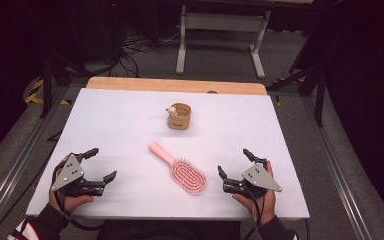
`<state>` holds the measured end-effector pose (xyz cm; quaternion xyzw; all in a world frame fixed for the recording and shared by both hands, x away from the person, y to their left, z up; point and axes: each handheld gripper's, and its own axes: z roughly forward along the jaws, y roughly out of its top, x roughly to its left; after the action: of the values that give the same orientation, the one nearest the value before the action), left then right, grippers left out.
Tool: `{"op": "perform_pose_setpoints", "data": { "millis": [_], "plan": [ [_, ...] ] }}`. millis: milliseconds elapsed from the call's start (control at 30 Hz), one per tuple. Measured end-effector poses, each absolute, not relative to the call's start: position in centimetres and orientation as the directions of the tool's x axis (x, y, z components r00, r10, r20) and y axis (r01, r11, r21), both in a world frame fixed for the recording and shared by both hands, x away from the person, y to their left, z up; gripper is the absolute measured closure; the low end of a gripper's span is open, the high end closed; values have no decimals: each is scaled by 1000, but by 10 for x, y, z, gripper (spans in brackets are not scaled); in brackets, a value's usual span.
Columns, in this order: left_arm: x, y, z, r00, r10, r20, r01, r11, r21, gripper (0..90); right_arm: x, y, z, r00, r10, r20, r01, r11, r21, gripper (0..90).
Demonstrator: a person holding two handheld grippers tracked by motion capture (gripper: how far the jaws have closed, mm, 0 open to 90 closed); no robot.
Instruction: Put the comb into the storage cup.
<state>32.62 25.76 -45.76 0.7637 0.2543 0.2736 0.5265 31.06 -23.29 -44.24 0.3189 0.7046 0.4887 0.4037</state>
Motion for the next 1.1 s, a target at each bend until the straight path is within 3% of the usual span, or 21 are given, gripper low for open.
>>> {"op": "perform_pose_setpoints", "data": {
  "millis": [467, 633, 667, 700, 867, 1100],
  "plan": [
    [325, 258, -457, 740, 653, 163, 106, -351, 930, 228, 311, -232, -441, -448, 850, -277, 56, 336, 940, 69],
    [330, 257, -452, 741, 649, 170, 103, -360, 927, 449, 312, -232, -442, -447, 850, -278, 58, 338, 939, 71],
    [333, 257, -449, 743, 648, 167, 102, -356, 929, 449, 312, -232, -442, -447, 850, -278, 58, 338, 939, 71],
    [341, 255, -443, 749, 641, 166, 101, -358, 928, 627, 313, -233, -442, -440, 855, -273, 65, 334, 940, 74],
    [359, 239, -435, 775, 611, 164, 100, -374, 922, 891, 315, -236, -443, -433, 860, -269, 76, 332, 940, 82],
    [384, 196, -426, 811, 568, 138, 105, -375, 921, 900, 315, -235, -444, -428, 862, -273, 82, 337, 938, 89]
  ]
}}
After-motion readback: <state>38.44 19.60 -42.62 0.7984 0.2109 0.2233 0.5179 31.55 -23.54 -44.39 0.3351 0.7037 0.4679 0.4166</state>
